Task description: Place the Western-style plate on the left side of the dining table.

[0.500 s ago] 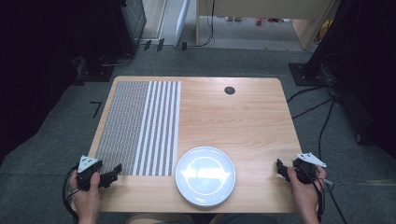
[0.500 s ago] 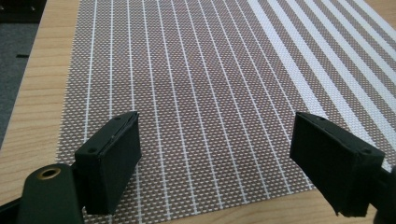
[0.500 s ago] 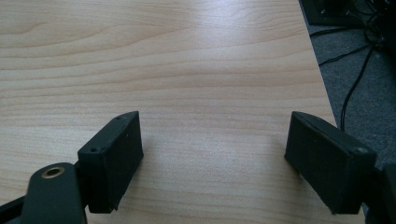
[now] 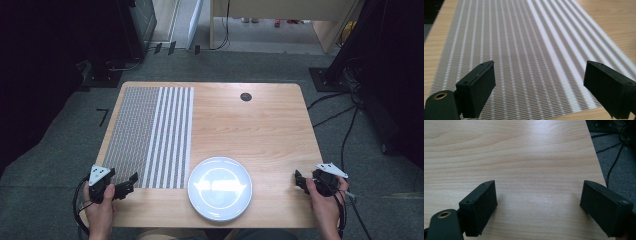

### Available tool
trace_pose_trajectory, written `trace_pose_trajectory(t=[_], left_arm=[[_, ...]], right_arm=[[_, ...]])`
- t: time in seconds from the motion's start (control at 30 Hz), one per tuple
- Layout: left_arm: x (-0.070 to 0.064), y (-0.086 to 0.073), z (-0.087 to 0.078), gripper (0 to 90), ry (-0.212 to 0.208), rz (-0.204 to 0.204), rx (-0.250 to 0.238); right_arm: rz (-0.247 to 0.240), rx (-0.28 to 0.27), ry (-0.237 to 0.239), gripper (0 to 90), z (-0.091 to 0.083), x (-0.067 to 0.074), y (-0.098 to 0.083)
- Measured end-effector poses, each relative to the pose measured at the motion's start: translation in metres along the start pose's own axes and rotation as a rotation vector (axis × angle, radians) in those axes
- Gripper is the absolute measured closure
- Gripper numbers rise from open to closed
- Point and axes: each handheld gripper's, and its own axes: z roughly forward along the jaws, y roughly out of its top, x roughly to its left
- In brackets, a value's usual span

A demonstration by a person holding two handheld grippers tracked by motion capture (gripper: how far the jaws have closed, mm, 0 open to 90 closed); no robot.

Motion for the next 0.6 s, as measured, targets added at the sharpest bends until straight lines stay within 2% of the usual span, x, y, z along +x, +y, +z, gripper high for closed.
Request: trace_pose_trajectory(t=[0.07,0.1,0.17,0.2,0.27,0.43,0.53,0.6], left_arm=[[-0.003,0.0,0.0,10.4,-0.014,-0.003,-0.005],[-0.008,0.001,0.0,10.4,-0.043,-0.015,-0.016],[-0.014,0.002,0.001,10.4,-0.07,-0.027,-0.029],[-0.014,0.002,0.001,10.5,-0.07,-0.027,-0.029],[-0.024,0.002,0.002,10.5,-0.085,-0.016,-0.031],[-0.036,0.002,0.006,10.4,-0.096,0.004,-0.027],[-0.044,0.001,0.009,10.5,-0.119,0.004,-0.027],[-0.049,0.001,0.01,10.4,-0.12,0.023,-0.022]], right_arm=[[0.003,0.0,-0.003,13.5,0.0,0.0,0.0],[0.004,-0.001,-0.003,13.5,0.0,0.001,0.0],[0.004,0.0,-0.005,13.5,0.0,0.001,0.0],[0.005,0.0,-0.005,13.5,0.0,0.001,0.0],[0.002,0.0,-0.002,13.5,0.0,0.001,0.0],[-0.014,0.0,0.017,14.4,0.0,0.003,0.0],[-0.01,-0.014,0.014,14.5,-0.001,0.006,0.0],[-0.006,-0.023,0.016,14.6,-0.002,0.007,0.0]])
